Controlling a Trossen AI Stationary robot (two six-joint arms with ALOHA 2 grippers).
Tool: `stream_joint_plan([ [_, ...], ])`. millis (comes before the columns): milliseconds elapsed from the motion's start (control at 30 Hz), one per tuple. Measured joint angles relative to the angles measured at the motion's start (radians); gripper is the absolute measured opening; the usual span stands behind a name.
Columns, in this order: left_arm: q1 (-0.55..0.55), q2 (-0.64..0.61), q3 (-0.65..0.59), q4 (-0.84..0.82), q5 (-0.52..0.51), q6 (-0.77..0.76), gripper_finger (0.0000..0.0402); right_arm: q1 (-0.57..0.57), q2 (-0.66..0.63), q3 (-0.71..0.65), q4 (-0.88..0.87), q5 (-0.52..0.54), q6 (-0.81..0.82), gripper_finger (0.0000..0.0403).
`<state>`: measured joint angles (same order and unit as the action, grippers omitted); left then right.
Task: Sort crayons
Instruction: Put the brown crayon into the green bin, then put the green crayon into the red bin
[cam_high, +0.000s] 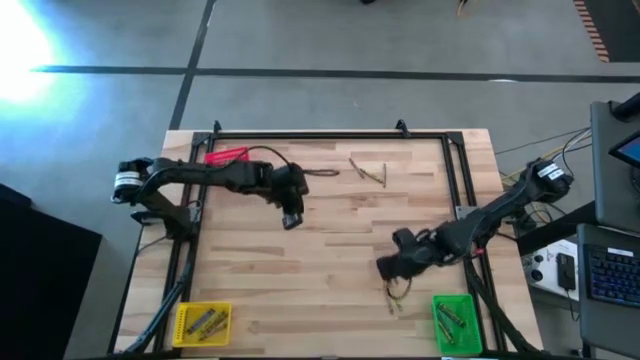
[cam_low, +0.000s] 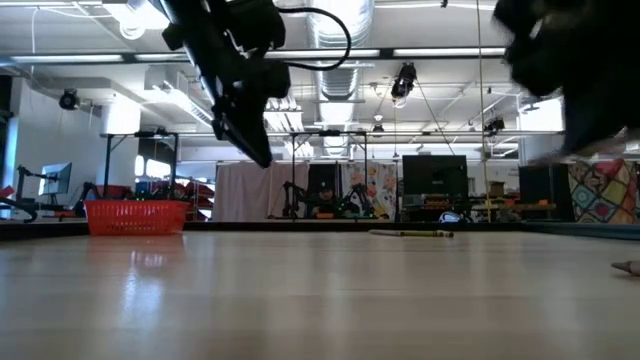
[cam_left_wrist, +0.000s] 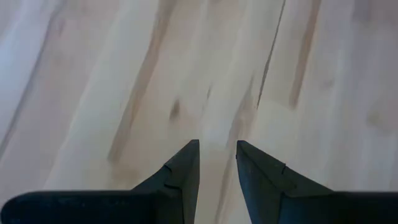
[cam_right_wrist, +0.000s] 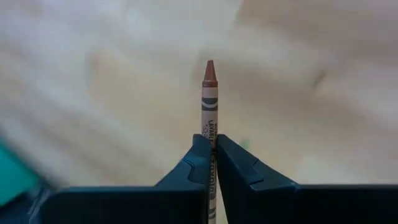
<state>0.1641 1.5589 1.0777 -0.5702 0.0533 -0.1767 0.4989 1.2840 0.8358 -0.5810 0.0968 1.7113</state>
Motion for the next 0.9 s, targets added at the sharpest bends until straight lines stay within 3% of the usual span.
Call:
stream_joint_plan([
  [133, 0.017, 0.001, 0.001, 0.003, 0.028, 0.0, 0.0088, 0.133, 0.008, 0.12, -0.039, -0.007, 0.107, 0.0009],
  [267, 0.017, 0.004, -0.007, -0.028, 0.014, 0.011, 0.0088, 0.272, 0.065, 0.219, -0.237, -0.023, 0.284, 0.0009],
  [367, 0.019, 0.016, -0.011, -0.022, 0.012, 0.019, 0.0088, 0.358, 0.102, 0.26, -0.34, -0.117, 0.405, 0.0009],
  [467, 0.021, 0.039, -0.011, 0.011, 0.011, 0.04, 0.0088, 0.416, 0.135, 0.263, -0.348, -0.23, 0.484, 0.0009],
  [600, 0.021, 0.082, -0.005, 0.027, 0.012, 0.045, 0.0088, 0.454, 0.161, 0.254, -0.349, -0.304, 0.55, 0.0012],
  [733, 0.021, 0.117, 0.02, 0.007, 0.018, 0.045, 0.0088, 0.454, 0.197, 0.241, -0.359, -0.4, 0.575, 0.0038],
  [900, 0.021, 0.135, 0.059, -0.019, 0.043, 0.038, 0.0088, 0.455, 0.223, 0.239, -0.364, -0.441, 0.589, 0.0109],
])
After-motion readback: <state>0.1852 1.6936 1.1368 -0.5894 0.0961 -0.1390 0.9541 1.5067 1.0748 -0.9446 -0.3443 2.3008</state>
